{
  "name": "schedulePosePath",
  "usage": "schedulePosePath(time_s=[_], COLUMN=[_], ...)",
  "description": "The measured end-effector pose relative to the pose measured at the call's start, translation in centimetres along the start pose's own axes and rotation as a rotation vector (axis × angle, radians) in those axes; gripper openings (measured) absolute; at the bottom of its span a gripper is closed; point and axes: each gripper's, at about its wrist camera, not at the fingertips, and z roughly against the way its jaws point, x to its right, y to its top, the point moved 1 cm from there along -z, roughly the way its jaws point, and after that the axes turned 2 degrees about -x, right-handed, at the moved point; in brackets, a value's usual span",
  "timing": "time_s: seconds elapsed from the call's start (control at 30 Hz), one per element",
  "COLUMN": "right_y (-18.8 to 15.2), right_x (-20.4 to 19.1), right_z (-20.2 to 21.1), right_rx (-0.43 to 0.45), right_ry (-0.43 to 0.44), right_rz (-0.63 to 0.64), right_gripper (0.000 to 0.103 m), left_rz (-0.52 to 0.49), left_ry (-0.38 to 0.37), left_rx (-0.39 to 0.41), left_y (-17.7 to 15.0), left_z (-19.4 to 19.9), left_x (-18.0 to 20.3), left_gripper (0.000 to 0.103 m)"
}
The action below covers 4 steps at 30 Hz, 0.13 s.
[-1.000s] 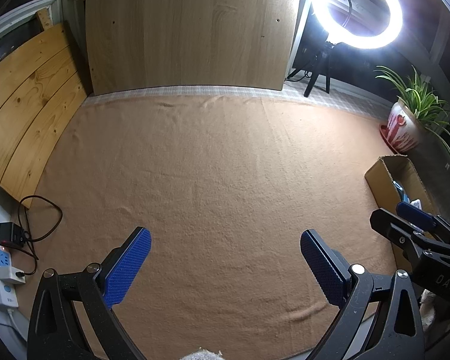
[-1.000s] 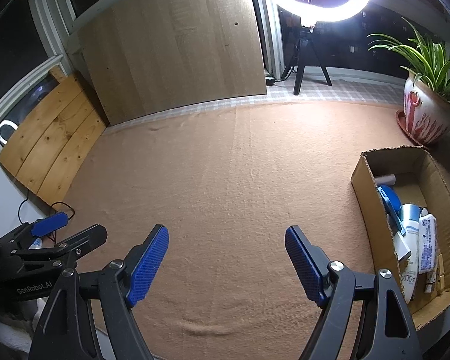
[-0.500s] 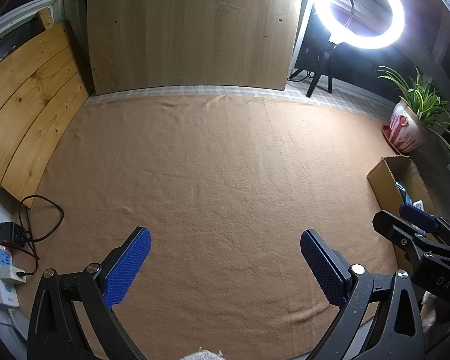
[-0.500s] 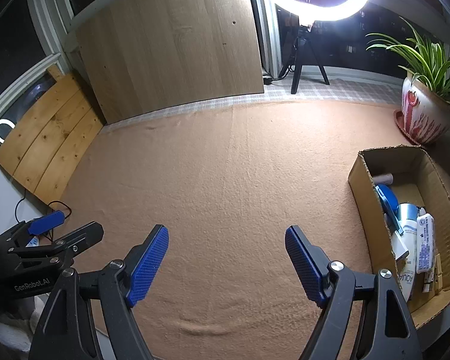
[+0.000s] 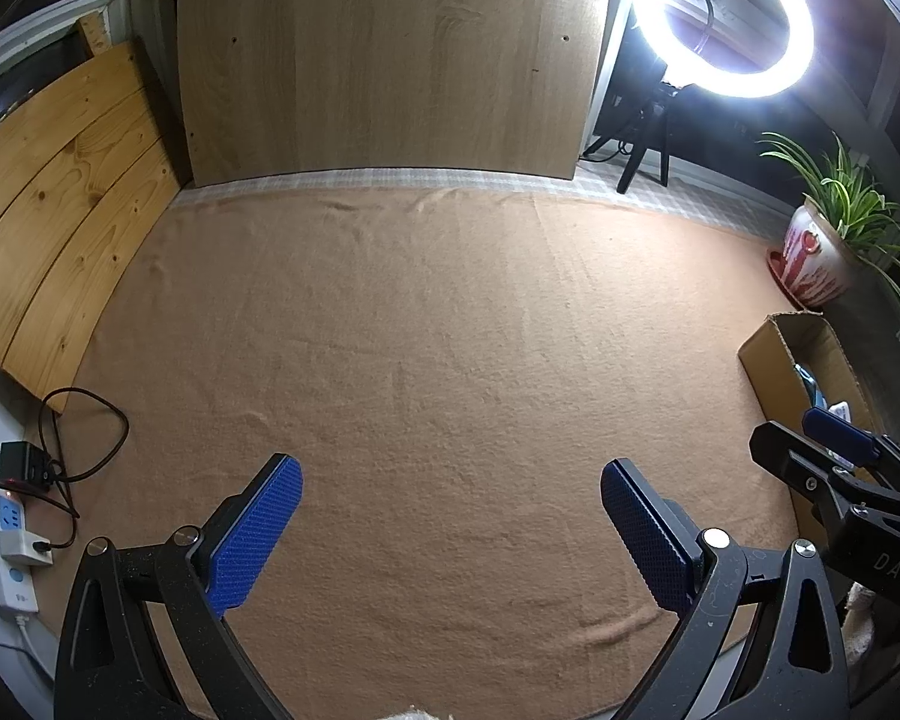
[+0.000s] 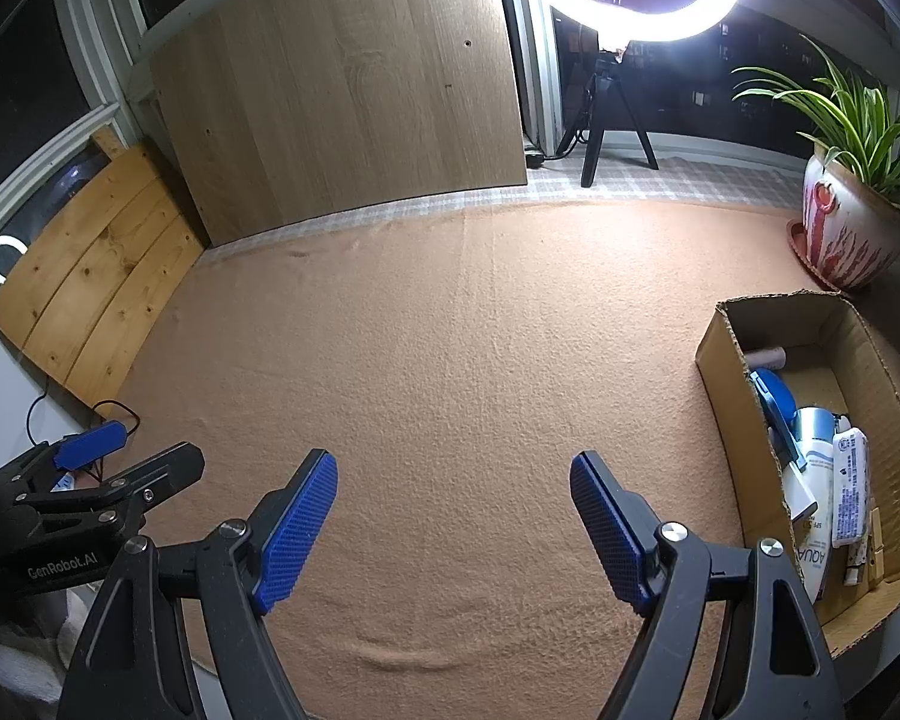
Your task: Organize objects
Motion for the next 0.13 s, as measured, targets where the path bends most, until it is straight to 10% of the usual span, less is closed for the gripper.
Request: schedulePosePath(time_s=[0.13], right_y=[0.00], right_x=[0.19], right_z=[-0.41], right_rx=[-0.010], right_ry=[-0.010], right_rz=[-0.003], right_gripper=[0.077], left_rz=[0.004], left_ry=[0.005], left_rx=[-0.011], left_y=[-0.12], left_z=[-0.39], left_x=[-0.06], left_gripper=[0.101])
